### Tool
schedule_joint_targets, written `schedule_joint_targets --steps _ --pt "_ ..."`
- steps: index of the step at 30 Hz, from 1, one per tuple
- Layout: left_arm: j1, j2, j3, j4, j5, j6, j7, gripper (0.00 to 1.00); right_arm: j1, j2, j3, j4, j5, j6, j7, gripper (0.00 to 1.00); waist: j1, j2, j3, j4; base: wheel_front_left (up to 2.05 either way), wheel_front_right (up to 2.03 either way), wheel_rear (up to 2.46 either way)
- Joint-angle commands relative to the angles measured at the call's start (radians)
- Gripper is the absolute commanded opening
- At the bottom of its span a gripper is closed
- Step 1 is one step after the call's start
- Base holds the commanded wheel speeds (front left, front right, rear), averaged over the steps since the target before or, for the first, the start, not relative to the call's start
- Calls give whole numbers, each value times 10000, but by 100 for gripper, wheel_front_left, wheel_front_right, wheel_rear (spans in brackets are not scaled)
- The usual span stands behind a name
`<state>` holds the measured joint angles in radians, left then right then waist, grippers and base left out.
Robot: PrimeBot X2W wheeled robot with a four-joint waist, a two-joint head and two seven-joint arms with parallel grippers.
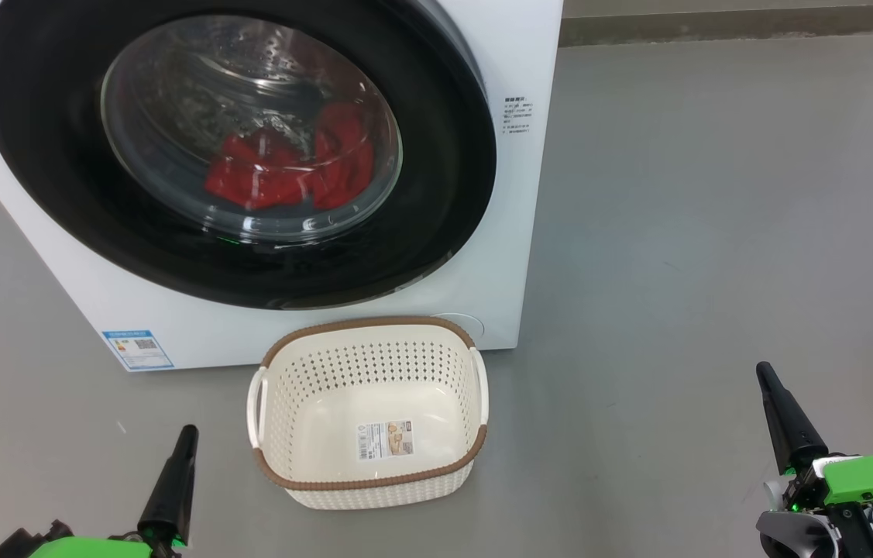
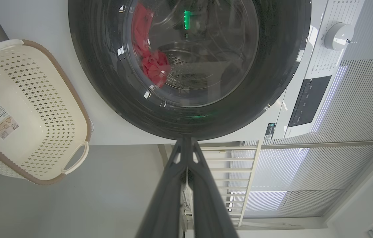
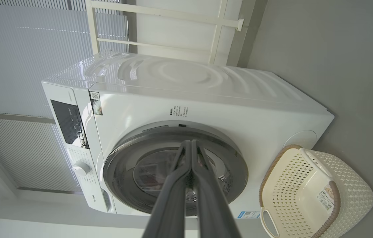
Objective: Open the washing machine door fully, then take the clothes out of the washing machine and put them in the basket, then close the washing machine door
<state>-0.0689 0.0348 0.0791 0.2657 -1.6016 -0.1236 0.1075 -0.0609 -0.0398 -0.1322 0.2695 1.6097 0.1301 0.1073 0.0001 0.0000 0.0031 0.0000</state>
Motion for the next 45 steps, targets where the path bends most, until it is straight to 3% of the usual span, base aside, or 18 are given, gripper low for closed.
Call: schedule_joint_targets --steps 1,24,25,35,45 --pt "-390 154 343 -208 -74 -71 54 0 -470 -104 188 -248 -7 6 57 0 -1 0 0 0 0 0 0" --pt "-390 154 343 -208 -74 -71 54 0 -470 -104 188 -248 -7 6 57 0 -1 0 0 0 0 0 0" --pt "8 -4 -7 28 1 2 -7 100 8 7 6 32 0 0 -3 100 0 0 0 0 0 0 0" --pt "101 -91 -209 375 -33 3 -154 100 71 143 361 441 57 0 -198 100 22 0 -14 2 0 0 0" --pt "-74 -5 -478 363 207 -2 -440 100 -218 124 791 560 -144 1 -473 100 0 0 6 0 0 0 0"
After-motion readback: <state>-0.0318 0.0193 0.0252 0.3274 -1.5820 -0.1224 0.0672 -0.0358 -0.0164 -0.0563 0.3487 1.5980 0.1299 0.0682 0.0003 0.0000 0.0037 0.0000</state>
